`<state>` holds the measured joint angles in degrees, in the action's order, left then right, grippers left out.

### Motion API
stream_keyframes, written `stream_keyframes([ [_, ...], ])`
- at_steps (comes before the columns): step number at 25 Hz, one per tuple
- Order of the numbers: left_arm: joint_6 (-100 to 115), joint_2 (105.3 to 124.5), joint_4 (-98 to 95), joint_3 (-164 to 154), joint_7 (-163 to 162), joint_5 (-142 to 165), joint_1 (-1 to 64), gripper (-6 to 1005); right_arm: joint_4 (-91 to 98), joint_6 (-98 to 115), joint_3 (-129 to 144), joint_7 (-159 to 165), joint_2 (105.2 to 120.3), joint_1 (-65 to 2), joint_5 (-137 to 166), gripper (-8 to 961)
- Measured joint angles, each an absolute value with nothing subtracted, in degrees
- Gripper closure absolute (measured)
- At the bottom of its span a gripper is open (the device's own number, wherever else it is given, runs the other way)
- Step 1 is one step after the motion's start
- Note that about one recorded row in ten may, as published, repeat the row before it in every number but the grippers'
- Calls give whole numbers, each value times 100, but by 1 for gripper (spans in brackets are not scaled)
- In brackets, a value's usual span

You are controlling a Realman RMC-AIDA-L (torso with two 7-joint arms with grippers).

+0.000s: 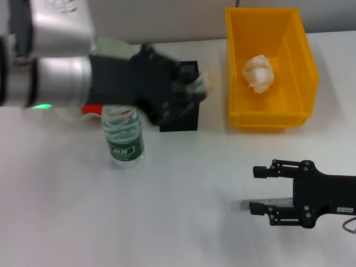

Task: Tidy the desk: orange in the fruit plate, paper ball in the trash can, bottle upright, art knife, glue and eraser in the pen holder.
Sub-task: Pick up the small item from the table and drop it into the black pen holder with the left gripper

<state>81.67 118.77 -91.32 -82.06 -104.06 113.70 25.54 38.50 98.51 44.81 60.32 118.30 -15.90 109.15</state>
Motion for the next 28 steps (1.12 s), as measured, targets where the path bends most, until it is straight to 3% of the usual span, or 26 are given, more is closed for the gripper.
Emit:
stream_keyframes([
  [7,5491,11893,-8789,-9471,-10964,12147,2926,736,3850,9864,4451,6096,11829,-1591,10893,223],
  [14,5009,11907,-8283,-9650,-11264,12765,3339,735,3850,9877,4412,6122,11830,-1591,10892,223],
  [28,4654,11918,-7934,-9810,-11299,13241,3496,735,3850,9888,4411,6135,11860,-1591,10889,223],
])
